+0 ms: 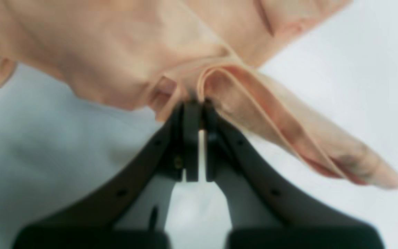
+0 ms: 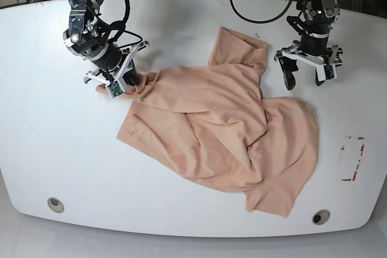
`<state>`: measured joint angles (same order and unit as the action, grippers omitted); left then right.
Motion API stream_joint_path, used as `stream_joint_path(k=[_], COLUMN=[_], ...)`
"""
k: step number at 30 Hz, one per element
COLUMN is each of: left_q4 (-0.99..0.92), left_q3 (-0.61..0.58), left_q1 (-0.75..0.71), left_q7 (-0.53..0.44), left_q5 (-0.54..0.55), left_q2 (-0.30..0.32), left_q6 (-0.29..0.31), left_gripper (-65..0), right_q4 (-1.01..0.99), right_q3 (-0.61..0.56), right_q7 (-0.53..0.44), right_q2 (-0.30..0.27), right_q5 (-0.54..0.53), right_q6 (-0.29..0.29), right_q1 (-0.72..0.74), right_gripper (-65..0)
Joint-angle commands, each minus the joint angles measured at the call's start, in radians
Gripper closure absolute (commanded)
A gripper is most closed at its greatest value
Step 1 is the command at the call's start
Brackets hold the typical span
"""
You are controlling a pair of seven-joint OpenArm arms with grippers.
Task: Fold the T-shirt properly
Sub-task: 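Lower the left gripper onto the shirt's crumpled middle and grasp fabric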
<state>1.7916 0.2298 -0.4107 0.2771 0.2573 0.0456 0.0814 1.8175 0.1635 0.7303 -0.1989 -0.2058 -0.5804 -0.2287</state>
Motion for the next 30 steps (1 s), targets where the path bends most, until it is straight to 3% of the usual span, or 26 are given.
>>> stream_joint_path(k=[1,30], left_q4=[-0.020,-0.289], left_q3=[-0.007,-0.074], left_q1=[0.020,0.285], left_q7=[-0.022,0.011], left_q5=[0.009,0.012], left_q2=[0.009,-0.013], left_q6=[0.000,0.000], left_gripper=[-47.8,-48.9], right_q4=[0.030,0.071], right_q3=[0.009,0.074], right_q7=[-0.013,0.001], right_q2=[-0.019,-0.003], right_q5=[-0.002,0.006], right_q6=[0.002,0.007], right_q1=[-0.001,-0.085], right_gripper=[0.0,0.0])
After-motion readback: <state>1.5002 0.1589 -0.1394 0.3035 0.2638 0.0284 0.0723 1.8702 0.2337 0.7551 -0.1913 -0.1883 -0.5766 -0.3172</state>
